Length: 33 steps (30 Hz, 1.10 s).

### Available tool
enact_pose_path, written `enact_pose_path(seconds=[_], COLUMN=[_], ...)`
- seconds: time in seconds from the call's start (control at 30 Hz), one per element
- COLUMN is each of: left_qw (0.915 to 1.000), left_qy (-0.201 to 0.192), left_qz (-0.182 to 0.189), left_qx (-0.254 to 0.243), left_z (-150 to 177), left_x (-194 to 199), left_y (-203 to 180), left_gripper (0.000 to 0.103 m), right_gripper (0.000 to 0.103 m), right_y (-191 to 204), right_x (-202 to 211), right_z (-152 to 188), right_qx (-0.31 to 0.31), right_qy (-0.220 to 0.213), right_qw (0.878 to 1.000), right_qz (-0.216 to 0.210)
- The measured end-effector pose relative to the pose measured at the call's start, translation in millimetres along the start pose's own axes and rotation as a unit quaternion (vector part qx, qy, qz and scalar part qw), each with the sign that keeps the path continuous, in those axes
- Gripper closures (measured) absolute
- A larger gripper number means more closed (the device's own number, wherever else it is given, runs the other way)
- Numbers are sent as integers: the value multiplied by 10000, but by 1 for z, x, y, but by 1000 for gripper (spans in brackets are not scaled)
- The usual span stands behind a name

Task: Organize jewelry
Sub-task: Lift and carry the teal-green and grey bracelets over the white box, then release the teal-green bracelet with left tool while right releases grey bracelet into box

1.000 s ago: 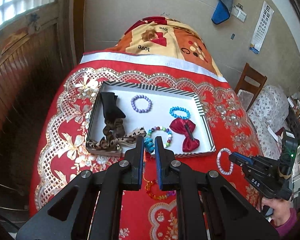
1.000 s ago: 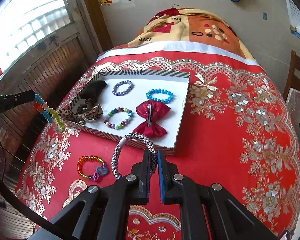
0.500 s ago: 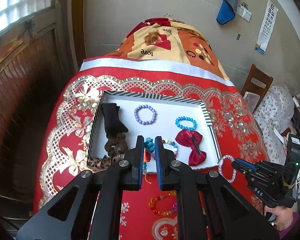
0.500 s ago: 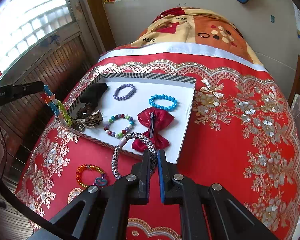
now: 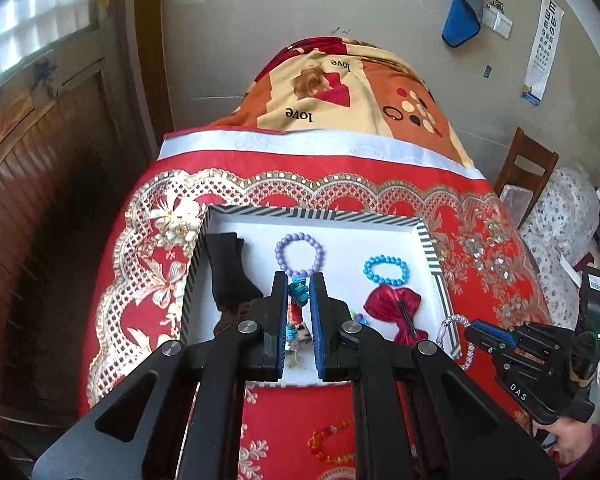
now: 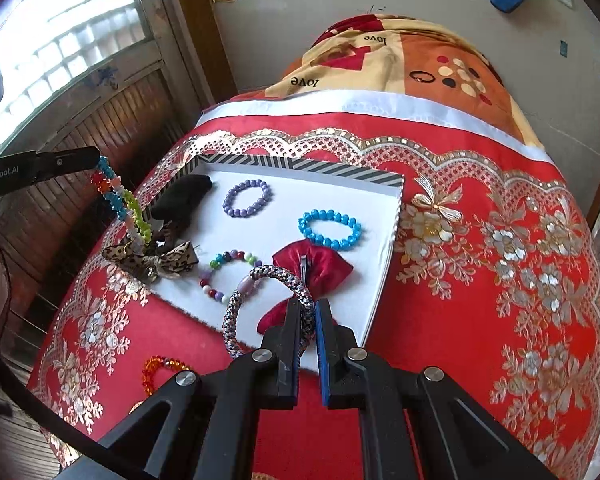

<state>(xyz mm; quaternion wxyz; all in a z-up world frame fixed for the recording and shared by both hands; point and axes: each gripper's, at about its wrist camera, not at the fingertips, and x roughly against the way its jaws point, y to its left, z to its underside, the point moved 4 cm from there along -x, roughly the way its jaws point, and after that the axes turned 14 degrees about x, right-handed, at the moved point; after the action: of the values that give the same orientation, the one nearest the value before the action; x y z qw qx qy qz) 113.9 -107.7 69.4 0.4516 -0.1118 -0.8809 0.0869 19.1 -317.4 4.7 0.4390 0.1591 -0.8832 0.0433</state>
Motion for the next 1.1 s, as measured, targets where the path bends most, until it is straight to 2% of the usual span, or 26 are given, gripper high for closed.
enact_pose_path(seconds=[0.23,0.6,0.8,1.1], left_qw=[9999,9984,9955,9913], left_qy=[78,534,814,962], left_qz=[-48,102,-211,-477], left_qx=[-90,139,436,767], left_z=[-12,-15,-4,8], left_x=[-25,-86,-119,-132], left_y=[-12,-26,3,42], left_gripper=[94,94,94,94], right_gripper=[97,97,97,97], right_y=[-9,-25,-28,-30], right_x=[-19,-59,-94,-159], right_z=[-16,-48,-69,-101], right_qx=[-6,45,171,305], right_qy=[29,203,399,739], right_qw=[10000,9997,9989,9964], right_qz=[-55,-112,-190,-273])
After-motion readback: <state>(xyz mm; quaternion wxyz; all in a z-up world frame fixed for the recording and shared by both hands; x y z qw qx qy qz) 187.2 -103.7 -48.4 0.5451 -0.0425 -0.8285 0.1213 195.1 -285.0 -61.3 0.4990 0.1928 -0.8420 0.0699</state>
